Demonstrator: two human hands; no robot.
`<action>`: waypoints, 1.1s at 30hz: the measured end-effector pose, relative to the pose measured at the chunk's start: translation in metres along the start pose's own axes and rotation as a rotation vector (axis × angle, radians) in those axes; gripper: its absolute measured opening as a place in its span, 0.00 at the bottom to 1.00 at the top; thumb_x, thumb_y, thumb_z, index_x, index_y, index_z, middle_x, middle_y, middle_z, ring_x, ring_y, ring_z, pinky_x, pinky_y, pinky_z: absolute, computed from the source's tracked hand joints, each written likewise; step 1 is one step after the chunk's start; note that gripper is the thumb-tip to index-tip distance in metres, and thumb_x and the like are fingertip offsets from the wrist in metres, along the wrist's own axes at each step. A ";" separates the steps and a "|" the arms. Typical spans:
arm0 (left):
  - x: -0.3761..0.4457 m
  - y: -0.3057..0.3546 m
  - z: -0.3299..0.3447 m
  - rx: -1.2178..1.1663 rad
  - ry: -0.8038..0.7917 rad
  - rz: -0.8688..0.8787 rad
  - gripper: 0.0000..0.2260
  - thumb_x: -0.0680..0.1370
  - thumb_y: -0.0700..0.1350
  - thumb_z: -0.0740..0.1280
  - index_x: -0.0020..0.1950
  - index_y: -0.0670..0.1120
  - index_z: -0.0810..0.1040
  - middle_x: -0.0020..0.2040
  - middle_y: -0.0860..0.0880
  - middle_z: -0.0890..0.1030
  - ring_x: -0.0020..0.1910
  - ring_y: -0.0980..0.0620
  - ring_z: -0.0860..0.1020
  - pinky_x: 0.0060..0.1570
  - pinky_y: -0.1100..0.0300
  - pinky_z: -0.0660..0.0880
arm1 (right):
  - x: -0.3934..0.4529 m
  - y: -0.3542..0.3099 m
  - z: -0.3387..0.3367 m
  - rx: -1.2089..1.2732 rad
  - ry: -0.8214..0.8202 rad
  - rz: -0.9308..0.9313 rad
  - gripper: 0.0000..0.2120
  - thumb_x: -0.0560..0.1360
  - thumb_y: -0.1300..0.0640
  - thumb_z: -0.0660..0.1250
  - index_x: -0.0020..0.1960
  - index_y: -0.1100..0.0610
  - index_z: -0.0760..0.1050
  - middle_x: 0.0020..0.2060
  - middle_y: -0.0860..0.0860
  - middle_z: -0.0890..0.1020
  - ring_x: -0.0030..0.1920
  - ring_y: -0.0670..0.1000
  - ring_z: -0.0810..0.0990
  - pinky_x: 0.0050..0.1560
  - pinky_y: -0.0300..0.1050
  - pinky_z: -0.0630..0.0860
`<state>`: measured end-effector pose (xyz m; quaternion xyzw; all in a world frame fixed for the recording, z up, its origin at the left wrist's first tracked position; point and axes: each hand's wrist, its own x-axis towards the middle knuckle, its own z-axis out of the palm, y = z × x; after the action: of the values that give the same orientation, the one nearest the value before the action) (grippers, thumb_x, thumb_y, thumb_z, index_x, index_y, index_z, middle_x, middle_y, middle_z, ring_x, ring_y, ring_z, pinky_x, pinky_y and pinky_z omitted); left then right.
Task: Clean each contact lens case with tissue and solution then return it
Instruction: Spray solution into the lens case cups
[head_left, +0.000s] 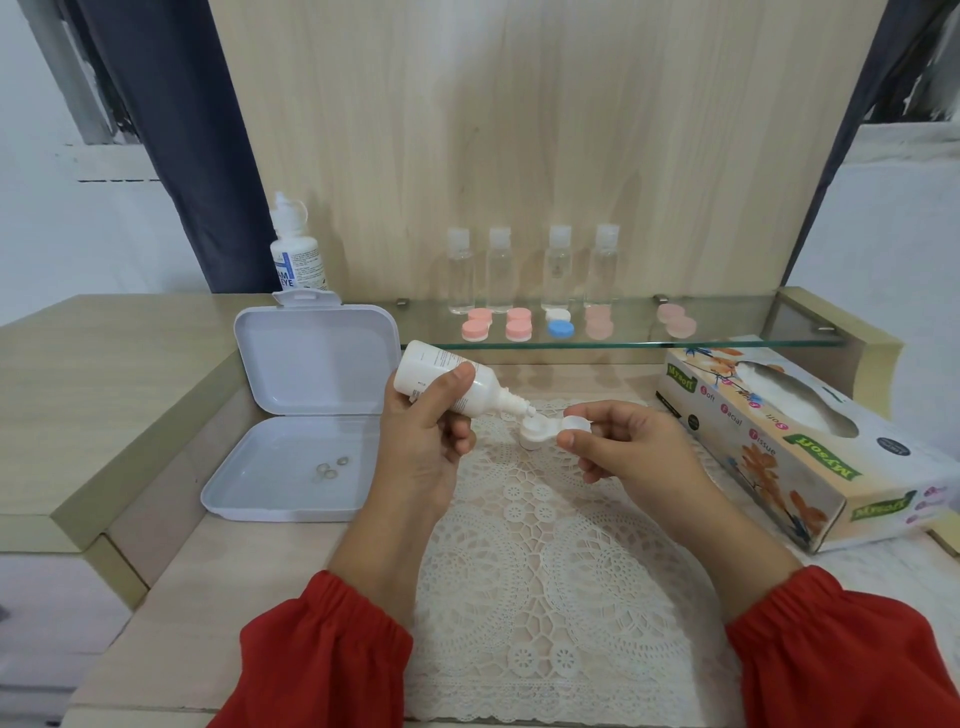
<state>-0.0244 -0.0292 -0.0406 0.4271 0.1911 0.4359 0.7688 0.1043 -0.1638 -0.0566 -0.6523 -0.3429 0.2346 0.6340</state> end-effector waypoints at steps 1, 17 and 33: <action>0.000 0.000 0.000 -0.004 0.002 0.000 0.18 0.63 0.45 0.73 0.49 0.47 0.71 0.34 0.49 0.78 0.22 0.56 0.66 0.20 0.65 0.64 | 0.000 0.000 0.000 -0.001 0.000 0.001 0.09 0.71 0.64 0.74 0.50 0.57 0.81 0.30 0.51 0.79 0.29 0.46 0.77 0.34 0.39 0.78; 0.000 0.000 -0.001 0.001 -0.002 -0.002 0.17 0.65 0.44 0.73 0.49 0.47 0.71 0.35 0.48 0.78 0.23 0.56 0.66 0.20 0.65 0.64 | -0.001 -0.001 0.001 -0.010 0.002 0.005 0.09 0.70 0.64 0.74 0.50 0.57 0.81 0.30 0.52 0.79 0.29 0.46 0.77 0.33 0.38 0.78; 0.000 0.000 -0.001 0.028 -0.005 0.012 0.19 0.63 0.46 0.73 0.49 0.46 0.71 0.36 0.48 0.77 0.23 0.56 0.67 0.20 0.65 0.64 | 0.000 0.000 0.000 -0.003 0.001 0.010 0.09 0.70 0.64 0.74 0.50 0.58 0.81 0.32 0.54 0.79 0.29 0.46 0.77 0.34 0.40 0.78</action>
<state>-0.0250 -0.0290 -0.0408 0.4402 0.1925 0.4366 0.7606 0.1039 -0.1637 -0.0563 -0.6549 -0.3397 0.2371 0.6321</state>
